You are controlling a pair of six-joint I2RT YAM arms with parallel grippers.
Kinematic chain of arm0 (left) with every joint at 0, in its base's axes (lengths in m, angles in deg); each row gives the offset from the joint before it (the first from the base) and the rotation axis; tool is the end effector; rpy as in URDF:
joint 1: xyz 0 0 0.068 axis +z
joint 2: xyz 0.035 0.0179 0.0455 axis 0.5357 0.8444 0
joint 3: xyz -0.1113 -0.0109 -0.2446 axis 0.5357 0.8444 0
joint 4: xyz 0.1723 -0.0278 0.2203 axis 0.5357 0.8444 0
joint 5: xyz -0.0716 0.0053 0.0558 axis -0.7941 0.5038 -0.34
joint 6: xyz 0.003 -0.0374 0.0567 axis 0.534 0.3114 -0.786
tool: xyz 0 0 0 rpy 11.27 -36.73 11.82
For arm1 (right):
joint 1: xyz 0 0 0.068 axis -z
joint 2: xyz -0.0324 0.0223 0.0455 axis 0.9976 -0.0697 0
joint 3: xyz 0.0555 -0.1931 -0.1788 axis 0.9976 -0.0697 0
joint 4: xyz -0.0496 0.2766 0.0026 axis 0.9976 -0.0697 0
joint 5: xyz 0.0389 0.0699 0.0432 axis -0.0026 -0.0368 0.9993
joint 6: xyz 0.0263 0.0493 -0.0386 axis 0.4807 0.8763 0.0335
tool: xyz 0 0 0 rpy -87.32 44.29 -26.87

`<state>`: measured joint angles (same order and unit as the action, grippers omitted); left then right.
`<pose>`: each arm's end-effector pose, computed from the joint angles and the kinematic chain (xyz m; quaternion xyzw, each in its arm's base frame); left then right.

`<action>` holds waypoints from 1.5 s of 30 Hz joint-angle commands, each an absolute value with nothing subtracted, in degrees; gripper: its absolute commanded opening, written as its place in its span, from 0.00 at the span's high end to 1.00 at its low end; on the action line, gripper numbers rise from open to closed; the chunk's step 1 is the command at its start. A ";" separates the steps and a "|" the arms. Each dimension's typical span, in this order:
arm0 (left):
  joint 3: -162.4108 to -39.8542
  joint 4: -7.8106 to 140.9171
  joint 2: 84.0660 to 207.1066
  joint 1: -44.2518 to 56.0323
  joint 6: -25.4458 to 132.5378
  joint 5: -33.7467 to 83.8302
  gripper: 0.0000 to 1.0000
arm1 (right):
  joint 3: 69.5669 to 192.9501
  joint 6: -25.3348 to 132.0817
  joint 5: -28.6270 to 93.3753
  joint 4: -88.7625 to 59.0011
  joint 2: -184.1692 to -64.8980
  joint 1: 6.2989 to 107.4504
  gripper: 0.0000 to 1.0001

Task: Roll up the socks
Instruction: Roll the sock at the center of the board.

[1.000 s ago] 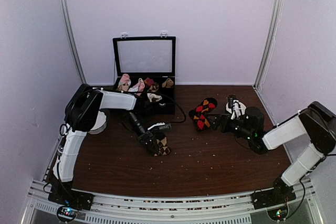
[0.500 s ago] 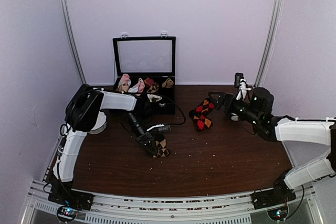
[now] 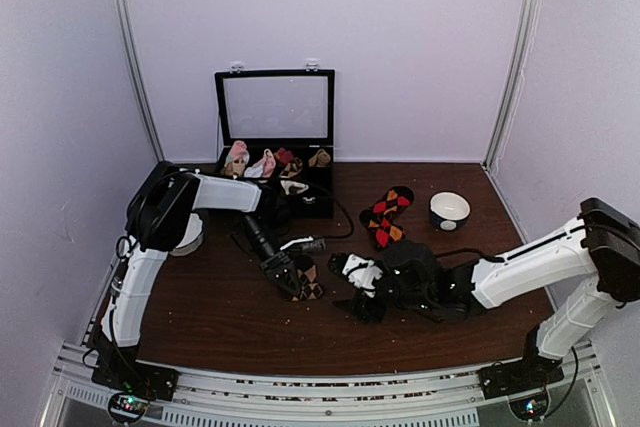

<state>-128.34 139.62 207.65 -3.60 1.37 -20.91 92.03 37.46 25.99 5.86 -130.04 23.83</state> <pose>0.3164 -0.2846 0.0724 -0.4848 -0.7357 0.4549 0.1292 0.1541 0.2942 0.1430 -0.5091 0.7007 0.2318 0.4428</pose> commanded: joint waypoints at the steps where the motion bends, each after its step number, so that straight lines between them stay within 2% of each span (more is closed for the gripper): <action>1: -128.64 138.47 209.89 -3.42 1.26 -20.72 0.89 | 100.38 27.06 32.08 4.19 -138.69 22.07 0.35; 11: -127.32 138.29 209.95 -3.28 0.23 -19.83 0.88 | 112.44 19.41 34.40 0.62 -151.82 22.50 0.51; 20: -125.87 139.41 208.15 -3.04 -2.82 -20.79 0.76 | 115.49 16.54 35.26 -1.13 -157.73 24.25 0.66; 26: -126.17 140.47 208.07 -3.10 -4.12 -21.32 0.73 | 116.86 15.62 35.44 -2.84 -159.67 25.38 0.78; 29: -126.31 140.93 207.38 -2.99 -4.45 -21.01 0.70 | 117.03 15.41 35.95 -4.61 -160.84 26.13 0.79; 37: -123.24 135.54 200.16 -1.55 -0.99 -17.46 0.52 | 118.39 16.50 39.71 -10.79 -164.45 27.70 0.84; 45: -113.59 121.57 186.68 0.28 4.28 -8.63 0.50 | 119.80 22.02 43.92 -14.35 -166.29 29.35 0.90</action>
<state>-117.43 130.61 194.12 -0.91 1.30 -13.46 121.49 17.72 42.71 -2.73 -161.62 27.83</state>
